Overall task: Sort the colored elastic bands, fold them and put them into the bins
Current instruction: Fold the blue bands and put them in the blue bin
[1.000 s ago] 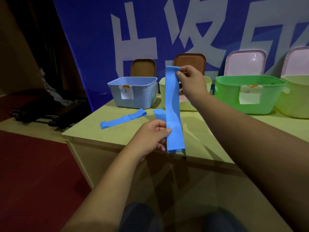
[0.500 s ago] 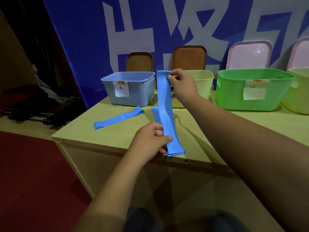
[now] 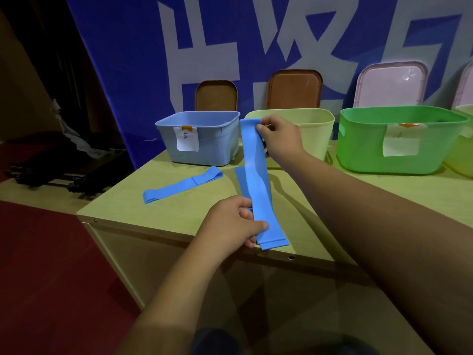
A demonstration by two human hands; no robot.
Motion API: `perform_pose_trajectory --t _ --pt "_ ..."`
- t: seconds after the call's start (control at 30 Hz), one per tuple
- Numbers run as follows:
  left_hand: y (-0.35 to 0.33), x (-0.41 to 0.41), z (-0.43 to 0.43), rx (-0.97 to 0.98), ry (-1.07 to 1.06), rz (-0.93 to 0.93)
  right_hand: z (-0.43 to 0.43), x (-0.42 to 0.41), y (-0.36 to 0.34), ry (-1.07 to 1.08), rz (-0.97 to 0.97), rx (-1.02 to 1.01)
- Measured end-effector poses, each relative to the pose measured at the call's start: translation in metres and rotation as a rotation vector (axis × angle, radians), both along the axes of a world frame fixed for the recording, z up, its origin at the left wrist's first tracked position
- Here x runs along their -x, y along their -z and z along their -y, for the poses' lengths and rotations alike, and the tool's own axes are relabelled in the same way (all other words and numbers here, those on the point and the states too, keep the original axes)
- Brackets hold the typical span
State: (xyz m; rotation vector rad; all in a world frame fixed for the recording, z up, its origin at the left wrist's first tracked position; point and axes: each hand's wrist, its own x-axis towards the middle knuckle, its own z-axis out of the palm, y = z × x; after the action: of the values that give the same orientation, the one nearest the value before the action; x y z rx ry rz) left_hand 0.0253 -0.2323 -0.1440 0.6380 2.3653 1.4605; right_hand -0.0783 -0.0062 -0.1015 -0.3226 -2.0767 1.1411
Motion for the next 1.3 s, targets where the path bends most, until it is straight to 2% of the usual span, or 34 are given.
perform_pose_trajectory --t 0.3,0.43,0.5,0.6,0.77,1.13,1.3 --pt "-0.002 -0.003 -0.001 0.102 -0.070 -0.039 0.009 -0.004 0.002 -0.071 0.042 0.010" --pt "-0.003 -0.016 0.004 0.209 -0.052 -0.303 0.008 -0.001 0.006 -0.072 0.048 0.013" --pt "0.000 -0.018 0.007 0.167 0.028 -0.356 0.009 0.000 0.009 -0.071 0.052 0.005" --pt "0.001 -0.018 0.012 0.164 0.128 -0.357 0.010 0.001 0.013 -0.074 0.042 0.000" --pt "0.000 -0.018 0.014 0.152 0.168 -0.372 0.008 0.002 0.017 -0.091 0.043 0.002" --pt "0.002 -0.020 0.016 0.029 0.147 -0.352 0.005 0.009 0.022 -0.069 0.055 -0.046" --pt "0.004 -0.023 0.016 0.060 0.164 -0.321 0.004 0.014 0.032 -0.044 0.090 -0.127"
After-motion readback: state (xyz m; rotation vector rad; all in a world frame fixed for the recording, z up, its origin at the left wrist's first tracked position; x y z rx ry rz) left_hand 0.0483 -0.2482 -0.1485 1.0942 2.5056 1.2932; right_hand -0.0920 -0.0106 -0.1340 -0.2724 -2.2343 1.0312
